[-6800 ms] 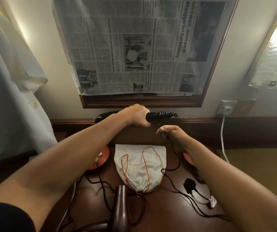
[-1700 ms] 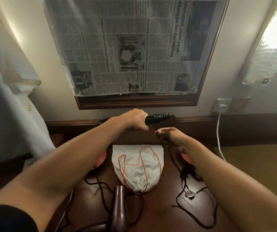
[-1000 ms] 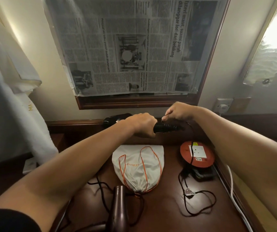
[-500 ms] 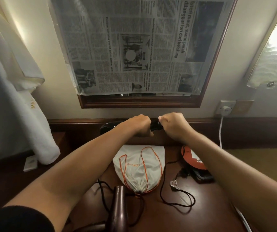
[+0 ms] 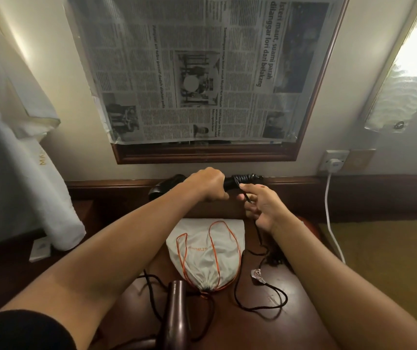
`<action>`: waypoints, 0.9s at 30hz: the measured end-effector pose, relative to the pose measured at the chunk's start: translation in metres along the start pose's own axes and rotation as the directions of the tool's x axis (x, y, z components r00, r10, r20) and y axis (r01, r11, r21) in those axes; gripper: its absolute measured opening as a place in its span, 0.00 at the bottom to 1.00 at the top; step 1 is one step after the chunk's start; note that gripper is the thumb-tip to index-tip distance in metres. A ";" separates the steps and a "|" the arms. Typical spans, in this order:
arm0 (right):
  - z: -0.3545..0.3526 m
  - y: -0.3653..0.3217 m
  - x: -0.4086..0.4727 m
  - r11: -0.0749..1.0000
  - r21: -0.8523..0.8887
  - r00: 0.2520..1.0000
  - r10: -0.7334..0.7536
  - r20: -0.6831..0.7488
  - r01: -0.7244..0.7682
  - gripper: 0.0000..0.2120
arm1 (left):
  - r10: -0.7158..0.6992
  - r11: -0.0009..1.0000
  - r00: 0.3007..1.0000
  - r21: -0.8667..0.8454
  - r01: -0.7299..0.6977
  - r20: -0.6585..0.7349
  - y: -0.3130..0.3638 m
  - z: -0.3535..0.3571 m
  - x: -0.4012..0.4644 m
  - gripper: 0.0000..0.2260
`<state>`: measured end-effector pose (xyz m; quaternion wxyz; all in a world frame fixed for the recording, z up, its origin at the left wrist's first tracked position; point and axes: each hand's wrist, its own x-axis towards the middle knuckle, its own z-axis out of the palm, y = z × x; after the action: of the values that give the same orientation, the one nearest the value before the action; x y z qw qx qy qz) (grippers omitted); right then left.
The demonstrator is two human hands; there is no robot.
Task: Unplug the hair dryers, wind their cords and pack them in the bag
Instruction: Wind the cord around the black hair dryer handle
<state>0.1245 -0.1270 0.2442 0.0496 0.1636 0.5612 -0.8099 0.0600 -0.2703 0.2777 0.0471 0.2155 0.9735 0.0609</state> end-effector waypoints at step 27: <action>0.005 -0.016 0.012 0.975 0.167 0.980 -0.168 0.110 0.149 0.01 | 0.044 0.896 0.996 -0.437 -0.076 -0.083 -0.022 -0.013 -0.011 0.18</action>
<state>0.1083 -0.1247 0.2564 0.0063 0.0714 0.5024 -0.8616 0.0595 -0.2962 0.2878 0.0579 0.2269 0.9286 0.2880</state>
